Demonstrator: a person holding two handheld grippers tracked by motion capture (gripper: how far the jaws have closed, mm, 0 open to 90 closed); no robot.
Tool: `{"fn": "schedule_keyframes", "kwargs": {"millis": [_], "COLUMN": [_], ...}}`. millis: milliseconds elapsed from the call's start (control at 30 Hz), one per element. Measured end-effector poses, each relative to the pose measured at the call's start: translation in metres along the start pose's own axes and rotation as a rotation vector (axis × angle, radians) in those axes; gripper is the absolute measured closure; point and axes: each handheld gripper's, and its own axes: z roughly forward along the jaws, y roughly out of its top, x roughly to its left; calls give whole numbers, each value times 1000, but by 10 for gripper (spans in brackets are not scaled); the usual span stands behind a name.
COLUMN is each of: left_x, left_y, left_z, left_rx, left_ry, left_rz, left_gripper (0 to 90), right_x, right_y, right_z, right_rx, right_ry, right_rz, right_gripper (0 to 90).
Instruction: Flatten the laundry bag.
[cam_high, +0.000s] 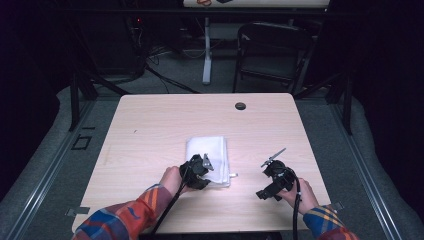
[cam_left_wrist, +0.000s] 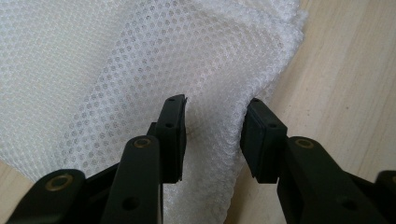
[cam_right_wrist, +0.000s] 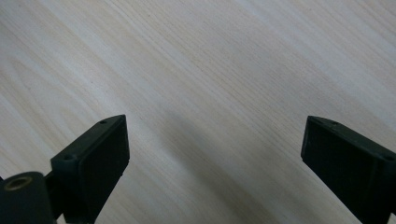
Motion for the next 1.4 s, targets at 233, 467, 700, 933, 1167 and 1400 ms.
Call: {"fn": "schedule_keyframes", "kwargs": {"millis": [233, 467, 700, 933, 1167, 1400], "left_x": [0, 1, 3, 3, 3, 4], "left_y": [0, -2, -3, -4, -4, -4], "left_z": [0, 0, -5, -9, -13, -15], "left_rx": [0, -14, -49, -69, -91, -111], "left_ry": [5, -6, -19, -20, -12, -15], "left_rz": [4, -1, 2, 6, 7, 1], "left_gripper": [711, 826, 862, 864, 864, 864], "right_x": [1, 2, 5, 12, 19, 25], "right_y": [0, 1, 2, 5, 9, 19], "right_z": [1, 0, 0, -1, -2, -1], "right_rx": [-13, -1, -23, -49, -55, -103], "right_ry": [13, 19, 31, 28, 32, 49], "right_rz": [9, -7, -18, -41, -68, -86], "right_gripper": [104, 134, 155, 299, 668, 865]}}
